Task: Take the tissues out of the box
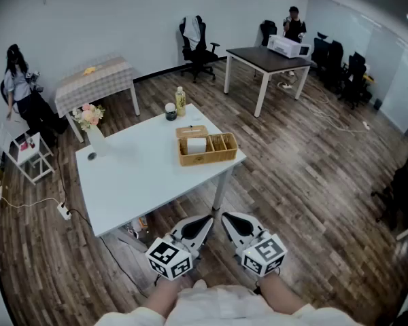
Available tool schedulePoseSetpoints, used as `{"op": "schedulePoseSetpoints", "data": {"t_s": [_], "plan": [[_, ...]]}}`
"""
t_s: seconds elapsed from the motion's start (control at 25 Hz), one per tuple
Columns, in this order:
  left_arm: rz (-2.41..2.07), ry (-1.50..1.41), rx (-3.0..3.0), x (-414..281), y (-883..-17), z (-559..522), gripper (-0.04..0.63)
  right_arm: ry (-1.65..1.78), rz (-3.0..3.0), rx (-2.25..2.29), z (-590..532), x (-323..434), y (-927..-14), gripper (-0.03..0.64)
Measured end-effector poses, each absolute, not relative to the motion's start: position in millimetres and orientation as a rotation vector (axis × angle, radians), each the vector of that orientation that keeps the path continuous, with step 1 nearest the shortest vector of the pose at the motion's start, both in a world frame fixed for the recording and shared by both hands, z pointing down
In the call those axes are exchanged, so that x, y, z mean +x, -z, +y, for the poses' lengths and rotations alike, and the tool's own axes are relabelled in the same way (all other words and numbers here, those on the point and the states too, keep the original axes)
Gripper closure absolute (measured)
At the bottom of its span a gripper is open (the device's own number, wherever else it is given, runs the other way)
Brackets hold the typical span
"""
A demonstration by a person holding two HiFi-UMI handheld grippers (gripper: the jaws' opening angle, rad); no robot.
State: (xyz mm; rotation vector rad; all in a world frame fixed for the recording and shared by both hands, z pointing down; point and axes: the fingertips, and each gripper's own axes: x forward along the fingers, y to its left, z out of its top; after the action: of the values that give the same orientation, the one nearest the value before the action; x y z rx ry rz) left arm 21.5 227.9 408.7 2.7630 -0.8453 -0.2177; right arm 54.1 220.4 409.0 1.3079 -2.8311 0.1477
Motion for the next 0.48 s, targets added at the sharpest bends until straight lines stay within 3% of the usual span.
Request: {"op": "schedulePoseSetpoints", "data": {"t_s": [0.48], "plan": [[-0.848,0.212,2.741,11.3,-409.6,217.0,0.594,-0.186,-2.836,1.314,211.8,48.6,-415.3,0.584]]}}
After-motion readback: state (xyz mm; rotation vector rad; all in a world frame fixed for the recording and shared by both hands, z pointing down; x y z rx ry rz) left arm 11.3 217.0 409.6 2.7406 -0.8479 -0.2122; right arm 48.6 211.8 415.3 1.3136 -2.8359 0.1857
